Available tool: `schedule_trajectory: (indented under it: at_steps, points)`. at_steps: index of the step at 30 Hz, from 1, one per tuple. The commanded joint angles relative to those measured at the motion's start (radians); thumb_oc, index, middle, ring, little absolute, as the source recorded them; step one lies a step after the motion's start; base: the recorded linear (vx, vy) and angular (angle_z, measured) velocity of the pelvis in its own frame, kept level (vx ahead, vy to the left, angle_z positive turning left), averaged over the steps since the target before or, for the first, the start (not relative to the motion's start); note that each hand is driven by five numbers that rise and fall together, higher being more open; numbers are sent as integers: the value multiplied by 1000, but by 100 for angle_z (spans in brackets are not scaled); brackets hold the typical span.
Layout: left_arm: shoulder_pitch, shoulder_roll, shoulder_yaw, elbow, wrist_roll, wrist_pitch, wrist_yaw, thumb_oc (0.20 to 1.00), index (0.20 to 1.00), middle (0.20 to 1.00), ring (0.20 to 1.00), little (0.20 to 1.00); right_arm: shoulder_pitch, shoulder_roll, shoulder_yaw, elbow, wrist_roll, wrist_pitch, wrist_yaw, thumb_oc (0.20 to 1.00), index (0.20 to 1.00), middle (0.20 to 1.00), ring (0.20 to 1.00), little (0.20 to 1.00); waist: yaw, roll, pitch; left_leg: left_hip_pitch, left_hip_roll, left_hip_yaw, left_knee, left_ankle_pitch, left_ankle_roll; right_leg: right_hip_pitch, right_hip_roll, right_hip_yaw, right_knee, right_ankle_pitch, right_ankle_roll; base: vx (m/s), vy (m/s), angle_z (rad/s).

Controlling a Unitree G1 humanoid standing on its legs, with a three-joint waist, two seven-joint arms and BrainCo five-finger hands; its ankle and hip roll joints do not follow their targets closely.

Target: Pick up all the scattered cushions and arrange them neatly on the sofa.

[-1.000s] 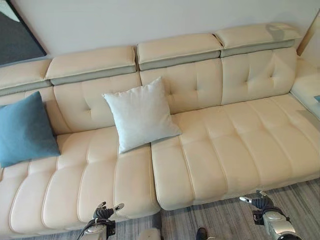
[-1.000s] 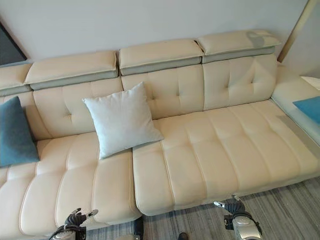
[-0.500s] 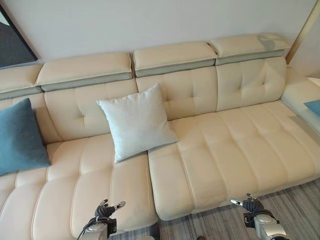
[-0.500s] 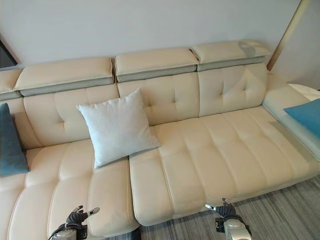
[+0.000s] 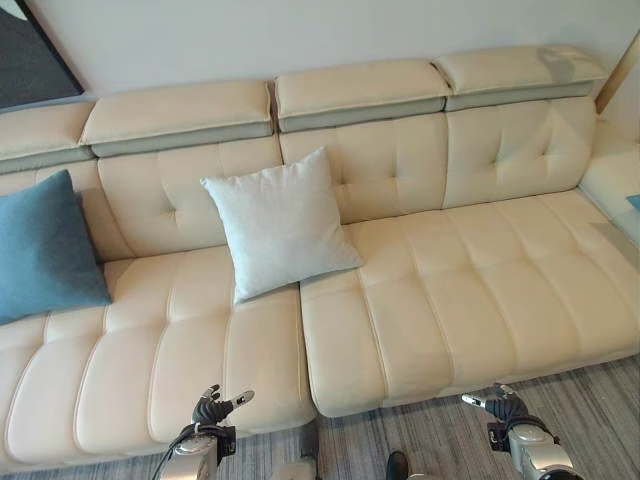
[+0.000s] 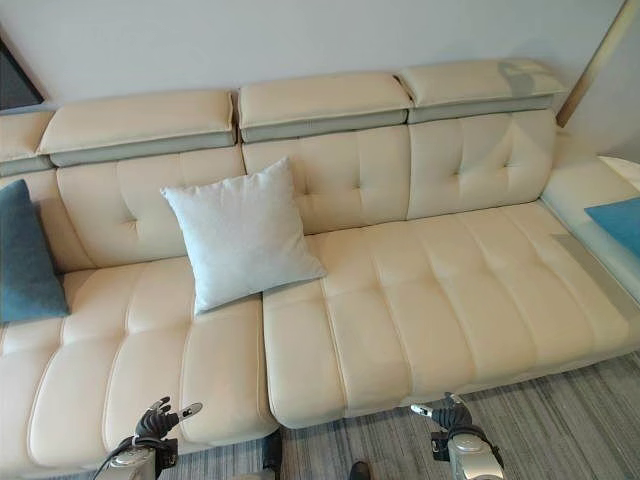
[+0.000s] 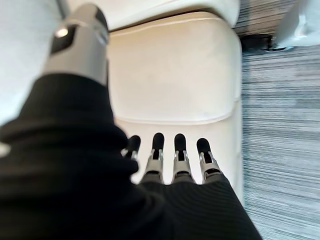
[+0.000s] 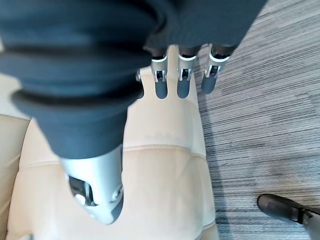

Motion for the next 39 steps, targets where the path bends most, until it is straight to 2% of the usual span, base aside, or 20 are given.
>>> schedule_trajectory:
  at_steps: [1,2,6,14,19,22,23,24,25,26,27,28,30,31,32,34,36,37,39]
  points:
    - [-57,38,-2,-14,3,-27,2,1000,1000,1000,1000,1000,-67,6,17,-18,-22,-20,-13,1000,1000,1000,1000,1000,-15,-47,1,168,-83,58,-8,-118,56,-26,44,11,1,-66,47,-1,88,-11]
    - [-58,36,-7,-6,16,-22,0,1000,1000,1000,1000,1000,-59,5,10,-15,-21,-17,-17,1000,1000,1000,1000,1000,-22,-41,-5,173,-75,81,-32,-110,49,-22,44,0,1,-67,48,-13,103,3]
    - [-57,25,-19,7,31,-17,-2,1000,1000,1000,1000,1000,-46,8,8,-9,-25,-15,-23,1000,1000,1000,1000,1000,-26,-29,-17,188,-75,82,-32,-129,45,-5,45,-5,1,-71,53,-6,77,11]
    - [-36,22,-13,28,40,-7,-5,1000,1000,1000,1000,1000,-30,28,15,14,-32,-8,-12,1000,1000,1000,1000,1000,-19,-36,-30,234,-73,104,-32,-147,52,34,44,20,1,-73,63,17,45,-8]
    - [-34,23,-17,27,46,-3,-11,1000,1000,1000,1000,1000,-21,29,5,8,-29,-7,-11,1000,1000,1000,1000,1000,-27,-36,-33,239,-78,122,-32,-157,65,22,41,56,1,-54,77,-57,58,-22]
    - [-48,18,-28,50,58,0,-20,1000,1000,1000,1000,1000,-4,41,-11,12,-17,-8,-12,1000,1000,1000,1000,1000,-57,-29,-26,232,-82,176,-32,-161,78,-15,35,109,1,-17,94,-142,121,-54]
    - [-48,19,-28,50,58,0,-20,1000,1000,1000,1000,1000,-4,42,-11,12,-17,-8,-12,1000,1000,1000,1000,1000,-55,-30,-28,229,-83,177,-32,-160,78,-18,35,111,1,-16,94,-108,72,-54]
    - [-54,20,-29,51,60,-1,-22,1000,1000,1000,1000,1000,-2,43,-13,12,-18,-6,-12,1000,1000,1000,1000,1000,-64,-28,-21,226,-83,202,-32,-160,81,-34,34,124,1,-2,101,-176,104,-55]
    - [-63,22,-27,55,64,-2,-21,1000,1000,1000,1000,1000,0,47,-22,9,-19,-4,-14,1000,1000,1000,1000,1000,-83,-25,-5,223,-81,260,-32,-165,89,-59,29,146,1,22,120,-176,104,-62]
    - [-63,22,-26,56,64,-2,-21,1000,1000,1000,1000,1000,0,47,-22,9,-19,-4,-14,1000,1000,1000,1000,1000,-80,-25,-7,220,-81,263,-32,-164,89,-63,30,149,1,24,120,-168,115,-103]
    - [-70,28,-21,44,60,-4,-16,1000,1000,1000,1000,1000,-6,49,-33,-5,-17,-3,-17,1000,1000,1000,1000,1000,-91,-18,13,230,-70,320,-32,-182,92,-95,16,109,44,24,136,-57,50,-114]
    - [-71,28,-21,45,60,-4,-16,1000,1000,1000,1000,1000,-6,49,-33,-6,-18,-2,-17,1000,1000,1000,1000,1000,-89,-18,14,231,-69,321,-32,-183,92,-96,16,111,48,21,137,-110,33,-125]
    - [-80,41,-6,36,56,-3,-11,1000,1000,1000,1000,1000,-11,46,-41,-13,-20,-2,-22,1000,1000,1000,1000,1000,-74,-15,28,235,-48,399,-32,-182,87,-123,-33,-56,97,21,134,-122,-49,-143]
    - [-81,43,-5,33,58,-2,-13,1000,1000,1000,1000,1000,-11,42,-42,-18,-23,0,-21,1000,1000,1000,1000,1000,-73,-14,28,236,-43,415,-32,-179,84,-121,-49,-108,103,16,131,-113,-95,-218]
    - [-82,43,-5,30,62,1,-13,1000,1000,1000,1000,1000,-4,38,-58,-19,-21,0,-22,1000,1000,1000,1000,1000,-72,-13,28,248,-33,470,-32,-175,80,-103,-90,-218,126,6,125,-59,-71,-156]
    - [-82,41,-6,33,64,1,-14,1000,1000,1000,1000,1000,-3,35,-59,-17,-25,2,-21,1000,1000,1000,1000,1000,-72,-12,26,253,-32,485,-32,-175,78,-95,-99,-237,128,7,127,-5,-61,-119]
    - [-81,38,-8,36,68,3,-19,1000,1000,1000,1000,1000,-4,30,-68,-6,-26,4,-20,1000,1000,1000,1000,1000,-68,-12,21,271,-29,531,-32,-177,77,-74,-125,-311,128,13,133,49,-118,-85]
    - [-80,36,-12,31,75,4,-22,1000,1000,1000,1000,1000,-7,26,-70,-9,-32,6,-19,1000,1000,1000,1000,1000,-64,-14,13,286,-28,574,-32,-177,74,-52,-139,-376,107,24,141,54,-117,-71]
    - [-88,29,-23,37,80,5,-21,1000,1000,1000,1000,1000,-10,24,-71,5,-25,6,-20,1000,1000,1000,1000,1000,-68,-21,4,300,-24,600,-32,-171,63,-34,-122,-366,68,18,141,104,-221,-85]
